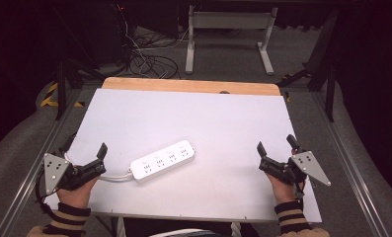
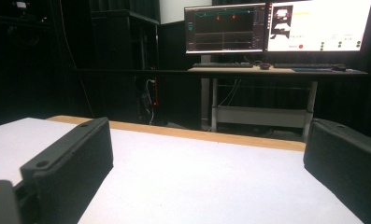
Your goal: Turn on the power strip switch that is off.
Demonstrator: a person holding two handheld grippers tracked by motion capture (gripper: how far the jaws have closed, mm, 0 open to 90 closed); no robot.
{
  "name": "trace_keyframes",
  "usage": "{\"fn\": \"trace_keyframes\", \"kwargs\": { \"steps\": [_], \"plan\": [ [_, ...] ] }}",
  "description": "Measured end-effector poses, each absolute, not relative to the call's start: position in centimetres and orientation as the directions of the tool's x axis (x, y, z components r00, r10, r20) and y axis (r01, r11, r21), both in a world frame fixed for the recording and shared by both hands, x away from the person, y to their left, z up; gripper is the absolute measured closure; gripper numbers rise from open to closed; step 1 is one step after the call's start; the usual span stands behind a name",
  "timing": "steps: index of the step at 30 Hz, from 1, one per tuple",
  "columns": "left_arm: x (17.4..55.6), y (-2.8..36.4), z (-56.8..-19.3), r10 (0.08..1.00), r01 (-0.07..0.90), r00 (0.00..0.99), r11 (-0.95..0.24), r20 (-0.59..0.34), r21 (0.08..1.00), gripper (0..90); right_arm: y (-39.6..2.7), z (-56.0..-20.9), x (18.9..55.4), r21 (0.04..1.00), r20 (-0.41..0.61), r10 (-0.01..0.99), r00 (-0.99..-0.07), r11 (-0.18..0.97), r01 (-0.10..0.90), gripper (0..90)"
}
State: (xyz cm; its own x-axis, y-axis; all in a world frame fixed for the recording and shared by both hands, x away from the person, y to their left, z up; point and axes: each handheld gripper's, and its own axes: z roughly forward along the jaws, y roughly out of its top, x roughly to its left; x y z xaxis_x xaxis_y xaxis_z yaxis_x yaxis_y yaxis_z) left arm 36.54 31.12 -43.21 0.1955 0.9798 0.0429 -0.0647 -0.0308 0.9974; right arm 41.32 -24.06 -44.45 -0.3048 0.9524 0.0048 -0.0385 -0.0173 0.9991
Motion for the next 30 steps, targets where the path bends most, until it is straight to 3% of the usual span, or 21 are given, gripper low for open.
{"fn": "trace_keyframes", "kwargs": {
  "steps": [15, 18, 22, 26, 30],
  "plan": [
    [36.50, 31.13, -43.28, 0.972, -0.061, 0.227, -0.056, 0.068, 0.997, 0.2, -24.00, -44.45, 41.34, 0.999, 0.001, 0.951, -0.309, -0.014, -0.038, 2.3],
    [36.56, 31.19, -43.19, 0.972, -0.016, 0.231, -0.034, 0.037, 0.999, 5.7, -23.96, -44.48, 41.37, 0.999, 0.000, 0.949, -0.315, -0.012, -0.035, 2.3],
    [36.15, 31.53, -42.97, 0.947, 0.014, 0.320, -0.019, 0.014, 1.000, 54.2, -23.86, -44.50, 41.40, 0.999, -0.006, 0.947, -0.321, -0.005, -0.032, 2.4],
    [36.05, 31.68, -42.82, 0.949, 0.070, 0.315, -0.026, 0.003, 0.997, 86.8, -23.84, -44.50, 41.42, 1.000, -0.001, 0.940, -0.340, -0.008, -0.028, 2.6],
    [35.90, 32.03, -42.59, 0.952, 0.079, 0.307, -0.022, -0.003, 0.997, 89.9, -23.72, -44.53, 41.42, 1.000, -0.009, 0.939, -0.344, 0.000, -0.027, 2.8]
  ]
}}
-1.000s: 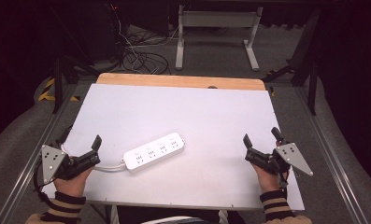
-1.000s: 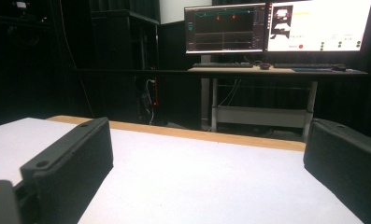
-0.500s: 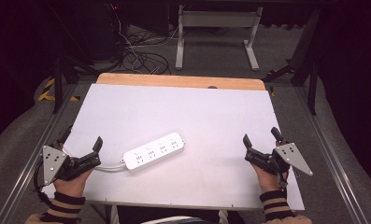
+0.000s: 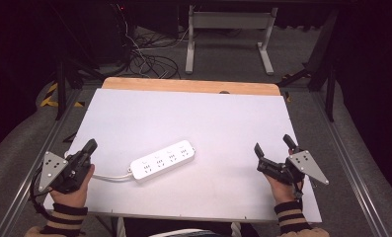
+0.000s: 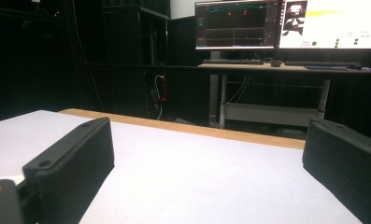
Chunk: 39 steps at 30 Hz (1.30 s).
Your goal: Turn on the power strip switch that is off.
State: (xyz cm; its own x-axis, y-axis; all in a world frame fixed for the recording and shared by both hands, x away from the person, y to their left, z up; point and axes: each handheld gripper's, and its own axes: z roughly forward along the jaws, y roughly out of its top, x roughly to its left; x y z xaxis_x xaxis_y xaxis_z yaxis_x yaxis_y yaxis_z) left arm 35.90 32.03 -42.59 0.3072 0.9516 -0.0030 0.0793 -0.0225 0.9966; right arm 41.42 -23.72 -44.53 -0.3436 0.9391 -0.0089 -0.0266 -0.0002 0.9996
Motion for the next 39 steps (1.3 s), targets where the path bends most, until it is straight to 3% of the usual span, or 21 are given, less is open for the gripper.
{"fn": "trace_keyframes", "kwargs": {
  "steps": [6, 12, 21, 26, 39],
  "plan": [
    [35.7, 32.1, -42.2, 0.951, 0.077, 0.310, -0.032, 0.006, 0.997, 90.0, -23.7, -44.5, 41.4, 1.000, -0.009, 0.939, -0.344, 0.000, -0.024, 2.8],
    [35.9, 30.9, -41.9, 0.924, 0.100, 0.373, -0.130, 0.083, 0.986, 90.0, -23.7, -44.6, 41.5, 1.000, -0.011, 0.938, -0.346, 0.005, -0.019, 2.9],
    [38.1, 28.8, -42.5, 0.850, 0.281, 0.517, -0.278, 0.100, 0.919, 90.0, -23.6, -44.6, 41.4, 1.000, -0.016, 0.934, -0.356, 0.013, -0.009, 3.5],
    [39.3, 27.1, -42.6, 0.805, 0.303, 0.573, -0.381, 0.152, 0.874, 90.0, -23.6, -44.6, 41.4, 1.000, -0.015, 0.934, -0.356, 0.014, -0.004, 3.7],
    [41.1, 25.3, -42.5, 0.765, 0.345, 0.627, -0.444, 0.149, 0.827, 90.0, -23.7, -44.6, 41.4, 1.000, -0.012, 0.935, -0.355, 0.013, 0.002, 4.0]
  ]
}}
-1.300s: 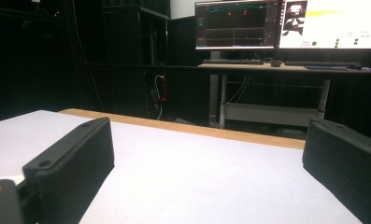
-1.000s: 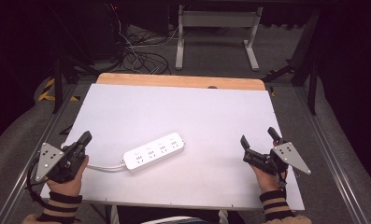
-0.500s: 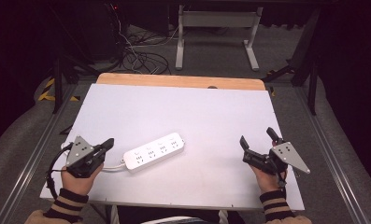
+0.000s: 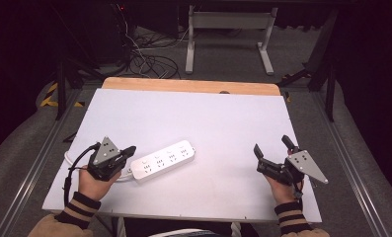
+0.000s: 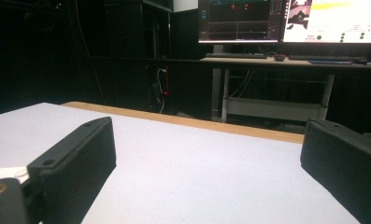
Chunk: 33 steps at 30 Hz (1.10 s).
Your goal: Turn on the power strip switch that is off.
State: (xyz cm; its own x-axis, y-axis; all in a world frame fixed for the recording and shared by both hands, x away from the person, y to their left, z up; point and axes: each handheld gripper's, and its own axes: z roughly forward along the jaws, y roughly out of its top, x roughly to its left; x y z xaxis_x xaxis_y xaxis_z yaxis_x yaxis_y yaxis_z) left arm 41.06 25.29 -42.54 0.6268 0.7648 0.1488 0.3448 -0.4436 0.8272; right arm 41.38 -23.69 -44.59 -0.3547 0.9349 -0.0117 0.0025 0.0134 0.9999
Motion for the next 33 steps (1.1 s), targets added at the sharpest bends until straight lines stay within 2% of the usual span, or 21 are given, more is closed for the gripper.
{"fn": "trace_keyframes", "kwargs": {
  "steps": [14, 18, 33],
  "plan": [
    [43.7, 21.0, -42.2, 0.720, 0.474, 0.679, -0.579, 0.144, 0.663, 90.0, -23.8, -44.6, 41.4, 1.000, -0.013, 0.935, -0.355, 0.018, 0.010, 4.3],
    [44.1, 21.0, -42.5, 0.714, 0.501, 0.684, -0.609, 0.150, 0.615, 90.0, -23.7, -44.6, 41.4, 1.000, -0.016, 0.933, -0.360, 0.021, 0.011, 4.4],
    [45.0, 21.2, -43.8, 0.708, 0.545, 0.695, -0.633, 0.127, 0.550, 90.0, -23.6, -44.7, 41.5, 0.999, -0.019, 0.928, -0.372, 0.029, 0.022, 4.9]
  ]
}}
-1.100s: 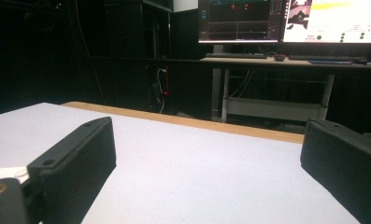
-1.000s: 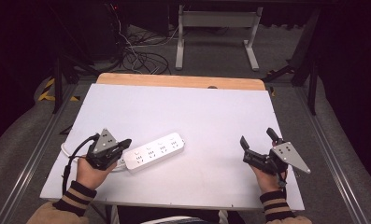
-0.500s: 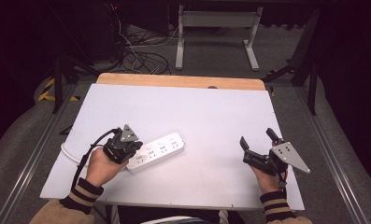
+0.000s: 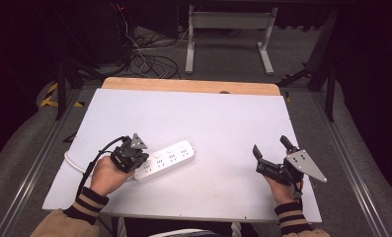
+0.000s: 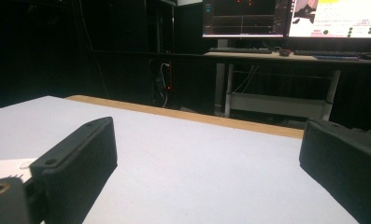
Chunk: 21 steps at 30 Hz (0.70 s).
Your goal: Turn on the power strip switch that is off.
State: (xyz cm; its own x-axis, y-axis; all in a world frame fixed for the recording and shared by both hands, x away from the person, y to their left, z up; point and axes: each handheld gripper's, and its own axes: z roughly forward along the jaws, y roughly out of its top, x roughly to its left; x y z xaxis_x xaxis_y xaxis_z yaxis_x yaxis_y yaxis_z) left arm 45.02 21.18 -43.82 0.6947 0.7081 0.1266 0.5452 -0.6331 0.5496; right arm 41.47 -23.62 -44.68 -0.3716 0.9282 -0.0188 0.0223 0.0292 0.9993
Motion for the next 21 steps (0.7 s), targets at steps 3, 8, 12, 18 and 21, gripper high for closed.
{"fn": "trace_keyframes", "kwargs": {
  "steps": [3, 8, 12, 18, 21],
  "plan": [
    [45.15, 21.20, -44.13, 0.711, 0.553, 0.693, -0.633, 0.123, 0.542, 90.0, -23.56, -44.72, 41.49, 0.999, -0.021, 0.928, -0.372, 0.036, 0.034, 5.3],
    [45.08, 21.17, -44.25, 0.711, 0.554, 0.691, -0.636, 0.131, 0.537, 90.0, -23.45, -44.75, 41.50, 0.998, -0.025, 0.926, -0.377, 0.042, 0.036, 5.7],
    [44.94, 21.23, -44.36, 0.710, 0.554, 0.693, -0.633, 0.122, 0.541, 90.0, -23.44, -44.78, 41.53, 0.998, -0.025, 0.927, -0.375, 0.044, 0.043, 5.7],
    [44.89, 21.17, -44.43, 0.708, 0.550, 0.693, -0.639, 0.132, 0.538, 90.0, -23.40, -44.79, 41.50, 0.998, -0.026, 0.927, -0.375, 0.046, 0.043, 5.7],
    [44.90, 21.13, -44.43, 0.709, 0.552, 0.692, -0.640, 0.134, 0.535, 90.0, -23.37, -44.80, 41.48, 0.998, -0.026, 0.926, -0.376, 0.047, 0.045, 5.8]
  ]
}}
